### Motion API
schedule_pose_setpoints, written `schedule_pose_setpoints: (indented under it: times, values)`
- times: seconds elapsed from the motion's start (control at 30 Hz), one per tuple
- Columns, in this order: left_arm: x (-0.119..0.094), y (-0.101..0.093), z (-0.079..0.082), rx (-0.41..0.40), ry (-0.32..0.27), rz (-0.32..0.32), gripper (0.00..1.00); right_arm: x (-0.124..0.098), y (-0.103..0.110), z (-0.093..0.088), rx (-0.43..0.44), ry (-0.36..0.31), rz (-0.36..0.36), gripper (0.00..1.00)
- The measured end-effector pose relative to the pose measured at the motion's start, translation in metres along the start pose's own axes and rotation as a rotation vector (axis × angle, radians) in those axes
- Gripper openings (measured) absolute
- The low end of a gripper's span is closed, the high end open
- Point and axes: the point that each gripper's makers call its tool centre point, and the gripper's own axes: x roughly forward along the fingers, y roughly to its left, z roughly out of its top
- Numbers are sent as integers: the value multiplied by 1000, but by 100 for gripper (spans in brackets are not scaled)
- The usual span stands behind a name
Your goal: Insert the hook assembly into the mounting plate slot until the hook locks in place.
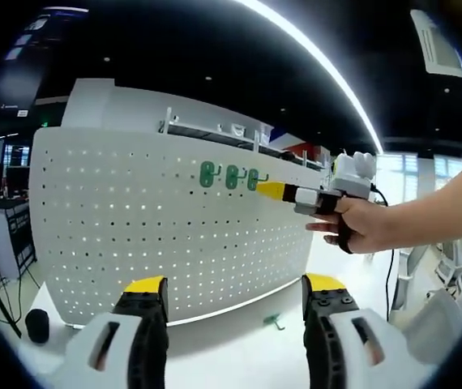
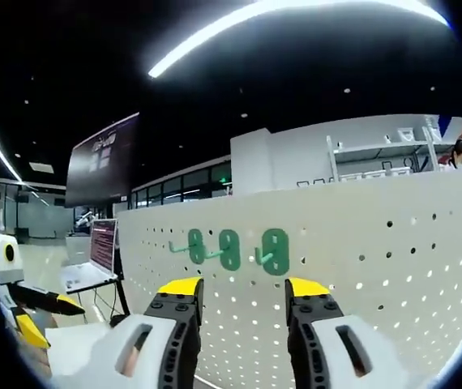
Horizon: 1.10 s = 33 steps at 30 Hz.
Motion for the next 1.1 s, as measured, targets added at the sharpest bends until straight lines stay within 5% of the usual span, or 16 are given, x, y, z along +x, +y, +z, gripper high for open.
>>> schedule_pose_setpoints:
  times: [1.1]
  values:
    - [-2,4,-5,-2,-6,4,70,-78,9,-32,-1,68,63,46]
